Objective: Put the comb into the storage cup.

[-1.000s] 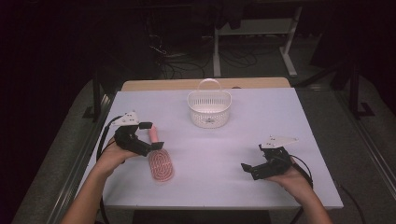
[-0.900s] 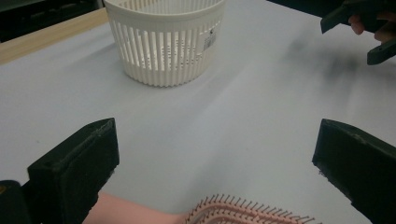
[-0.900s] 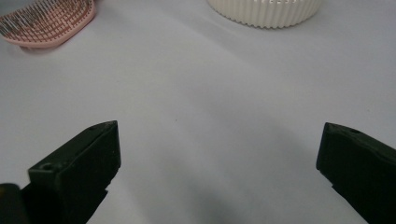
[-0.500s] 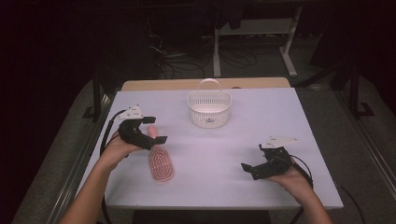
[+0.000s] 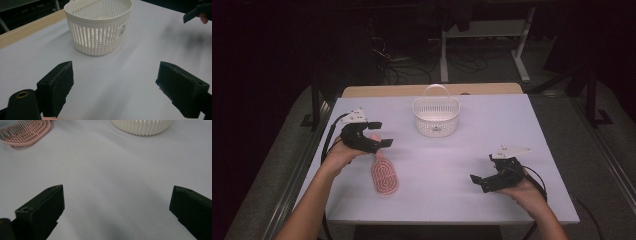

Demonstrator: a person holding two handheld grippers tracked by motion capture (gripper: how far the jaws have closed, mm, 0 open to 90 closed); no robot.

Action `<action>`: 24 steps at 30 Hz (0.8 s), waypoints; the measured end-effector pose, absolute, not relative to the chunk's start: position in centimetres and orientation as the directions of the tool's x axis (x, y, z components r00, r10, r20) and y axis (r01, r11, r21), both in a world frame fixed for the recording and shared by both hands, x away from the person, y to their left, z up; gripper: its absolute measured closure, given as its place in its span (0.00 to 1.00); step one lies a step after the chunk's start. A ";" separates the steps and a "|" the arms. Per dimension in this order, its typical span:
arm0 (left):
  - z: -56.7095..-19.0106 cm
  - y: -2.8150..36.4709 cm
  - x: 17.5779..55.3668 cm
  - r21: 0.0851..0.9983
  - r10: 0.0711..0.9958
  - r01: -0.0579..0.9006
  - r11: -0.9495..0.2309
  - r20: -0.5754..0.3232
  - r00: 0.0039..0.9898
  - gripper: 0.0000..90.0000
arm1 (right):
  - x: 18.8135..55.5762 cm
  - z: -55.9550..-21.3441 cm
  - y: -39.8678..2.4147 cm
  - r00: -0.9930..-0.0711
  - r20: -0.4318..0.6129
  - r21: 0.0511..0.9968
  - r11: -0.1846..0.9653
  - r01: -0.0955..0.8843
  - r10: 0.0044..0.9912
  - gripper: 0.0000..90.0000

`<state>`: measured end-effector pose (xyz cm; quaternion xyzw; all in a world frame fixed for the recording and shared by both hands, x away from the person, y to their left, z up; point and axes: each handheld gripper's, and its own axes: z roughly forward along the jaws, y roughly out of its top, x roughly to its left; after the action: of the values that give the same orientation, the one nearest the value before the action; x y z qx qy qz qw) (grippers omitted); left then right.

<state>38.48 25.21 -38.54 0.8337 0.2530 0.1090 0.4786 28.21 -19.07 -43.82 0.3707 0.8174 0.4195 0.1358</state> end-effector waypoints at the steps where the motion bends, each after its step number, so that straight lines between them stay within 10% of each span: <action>1: -38.6 25.2 38.6 0.852 0.527 0.319 -0.414 -0.061 0.848 0.17 | 28.2 -43.8 -19.1 -0.688 0.089 0.786 0.374 0.492 0.720 0.00; 24: -39.0 24.7 41.6 0.822 0.586 0.355 -0.444 -0.033 0.810 0.43 | 28.3 -43.9 -19.0 -0.691 0.093 0.784 0.376 0.494 0.717 0.00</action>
<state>41.63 24.73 -39.03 0.8399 0.2801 0.1293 0.4465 28.29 -19.02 -43.88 0.3697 0.8188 0.4188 0.1326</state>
